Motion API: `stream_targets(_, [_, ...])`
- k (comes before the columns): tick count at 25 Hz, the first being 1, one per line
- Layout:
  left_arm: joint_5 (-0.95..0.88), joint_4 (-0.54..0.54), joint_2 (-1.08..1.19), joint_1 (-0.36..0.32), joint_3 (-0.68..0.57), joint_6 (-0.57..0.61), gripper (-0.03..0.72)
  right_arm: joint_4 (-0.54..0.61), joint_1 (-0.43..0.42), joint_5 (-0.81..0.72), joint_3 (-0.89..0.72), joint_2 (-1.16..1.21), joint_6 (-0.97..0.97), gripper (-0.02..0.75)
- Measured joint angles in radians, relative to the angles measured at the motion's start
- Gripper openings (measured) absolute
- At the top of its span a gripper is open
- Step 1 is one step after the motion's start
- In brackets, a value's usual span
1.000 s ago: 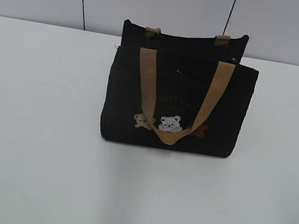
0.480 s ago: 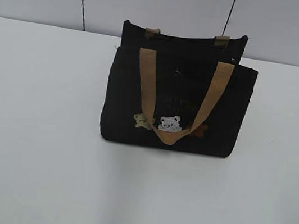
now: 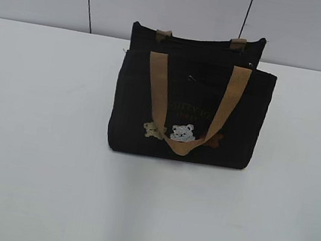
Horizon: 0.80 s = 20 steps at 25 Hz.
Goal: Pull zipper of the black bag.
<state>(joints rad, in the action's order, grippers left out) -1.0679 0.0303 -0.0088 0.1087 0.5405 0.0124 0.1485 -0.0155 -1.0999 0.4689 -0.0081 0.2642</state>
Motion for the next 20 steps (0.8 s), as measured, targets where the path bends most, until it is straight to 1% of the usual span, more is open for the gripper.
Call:
stream_targets(15, [0.000,0.002,0.000,0.000,0.000,0.002,0.508,0.000,0.000,0.000,0.000,0.000,-0.005,0.483])
stream_targets(20, [0.000,0.002,0.000,0.000,0.000,0.002,0.508,-0.055,0.000,0.000,0.000,0.000,-0.091,0.483])
